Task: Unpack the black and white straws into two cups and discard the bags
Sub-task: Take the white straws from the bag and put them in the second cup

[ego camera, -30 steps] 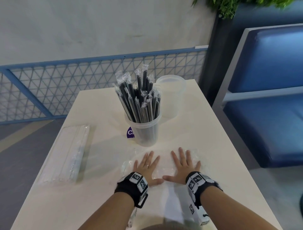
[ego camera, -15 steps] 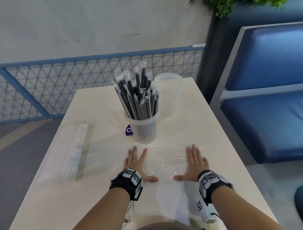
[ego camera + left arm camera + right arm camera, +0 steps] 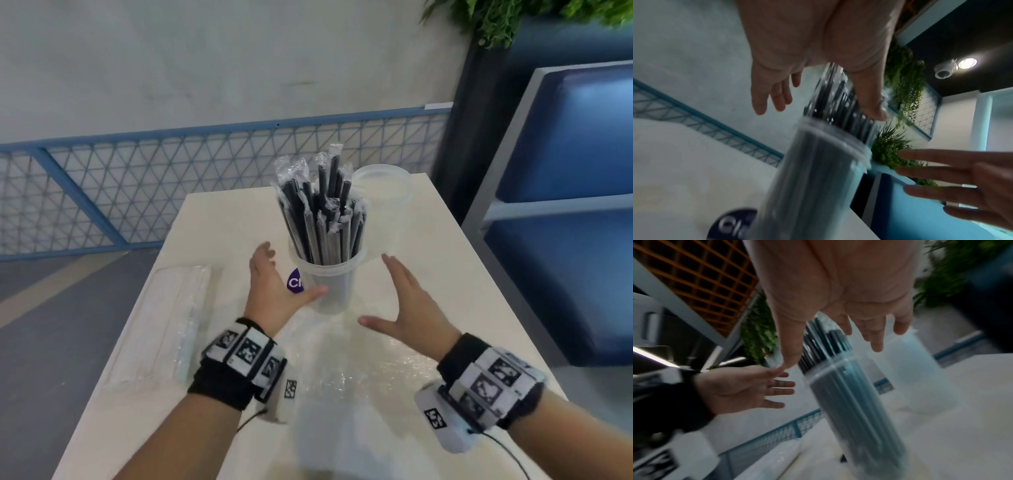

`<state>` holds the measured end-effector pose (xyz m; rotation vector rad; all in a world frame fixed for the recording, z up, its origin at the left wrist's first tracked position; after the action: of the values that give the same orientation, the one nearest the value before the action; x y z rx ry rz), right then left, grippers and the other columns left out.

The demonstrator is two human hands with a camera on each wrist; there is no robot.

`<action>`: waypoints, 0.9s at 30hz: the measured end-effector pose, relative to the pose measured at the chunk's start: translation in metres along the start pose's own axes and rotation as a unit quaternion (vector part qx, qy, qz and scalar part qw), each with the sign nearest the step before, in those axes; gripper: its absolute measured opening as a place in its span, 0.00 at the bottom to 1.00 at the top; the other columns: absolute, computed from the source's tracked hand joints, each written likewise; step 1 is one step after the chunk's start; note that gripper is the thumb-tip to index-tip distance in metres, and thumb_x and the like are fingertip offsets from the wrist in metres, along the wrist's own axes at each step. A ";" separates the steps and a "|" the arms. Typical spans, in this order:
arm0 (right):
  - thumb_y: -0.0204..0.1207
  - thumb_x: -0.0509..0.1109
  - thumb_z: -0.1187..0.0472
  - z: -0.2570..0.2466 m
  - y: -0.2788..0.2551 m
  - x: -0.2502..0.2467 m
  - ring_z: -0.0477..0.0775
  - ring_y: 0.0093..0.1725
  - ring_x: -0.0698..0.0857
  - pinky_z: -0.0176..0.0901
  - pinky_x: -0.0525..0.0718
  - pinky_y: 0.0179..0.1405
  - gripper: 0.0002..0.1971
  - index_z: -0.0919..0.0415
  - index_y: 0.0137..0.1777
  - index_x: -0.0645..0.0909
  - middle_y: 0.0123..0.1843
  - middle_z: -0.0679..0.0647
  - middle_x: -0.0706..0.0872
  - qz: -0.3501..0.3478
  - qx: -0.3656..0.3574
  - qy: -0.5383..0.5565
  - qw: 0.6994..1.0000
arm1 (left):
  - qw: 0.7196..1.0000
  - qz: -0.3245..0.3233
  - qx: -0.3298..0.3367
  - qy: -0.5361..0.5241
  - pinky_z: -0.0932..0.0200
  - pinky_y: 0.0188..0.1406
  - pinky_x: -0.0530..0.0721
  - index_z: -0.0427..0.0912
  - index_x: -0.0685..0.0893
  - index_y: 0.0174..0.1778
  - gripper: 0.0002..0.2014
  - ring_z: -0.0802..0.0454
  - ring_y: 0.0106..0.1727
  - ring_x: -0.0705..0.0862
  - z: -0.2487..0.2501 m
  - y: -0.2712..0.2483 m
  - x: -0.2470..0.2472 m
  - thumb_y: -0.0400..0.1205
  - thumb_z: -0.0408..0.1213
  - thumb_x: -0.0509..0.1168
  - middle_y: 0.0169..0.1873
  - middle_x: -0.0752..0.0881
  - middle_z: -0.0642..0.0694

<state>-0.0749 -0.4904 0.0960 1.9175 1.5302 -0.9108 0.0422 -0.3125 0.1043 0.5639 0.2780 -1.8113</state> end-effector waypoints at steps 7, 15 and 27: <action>0.56 0.83 0.49 -0.050 0.081 -0.026 0.47 0.82 0.53 0.35 0.54 0.77 0.67 0.59 0.81 0.34 0.85 0.52 0.47 0.019 -0.064 0.095 0.993 | 0.978 -0.193 0.016 0.081 0.55 0.76 0.64 0.37 0.48 0.80 0.62 0.47 0.79 0.63 0.020 0.077 -0.002 0.58 0.47 0.82 0.76 0.64 0.43; 0.44 0.84 0.39 -0.063 0.123 -0.002 0.50 0.82 0.57 0.54 0.61 0.81 0.71 0.28 0.73 0.29 0.83 0.52 0.54 0.054 -0.084 0.219 0.971 | 0.957 -0.283 0.055 0.014 0.62 0.71 0.73 0.40 0.60 0.77 0.60 0.54 0.71 0.74 0.034 0.098 0.037 0.49 0.50 0.80 0.71 0.73 0.43; 0.64 0.80 0.59 -0.067 0.120 -0.048 0.47 0.58 0.85 0.49 0.82 0.64 0.24 0.56 0.61 0.78 0.55 0.51 0.87 0.197 -0.044 0.349 0.915 | 0.951 -0.196 0.075 -0.227 0.55 0.62 0.81 0.37 0.73 0.66 0.40 0.51 0.62 0.84 0.068 0.109 0.019 0.58 0.26 0.80 0.59 0.85 0.43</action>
<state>0.0480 -0.4982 0.1743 2.5024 1.3967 0.0450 0.1247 -0.3932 0.1634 0.1862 -0.0716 -2.3007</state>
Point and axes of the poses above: each hand's wrist, its own y-axis towards the middle knuckle, its own x-axis out of the palm, z = x × y, the point moved 10 cm from there along y, towards the middle knuckle
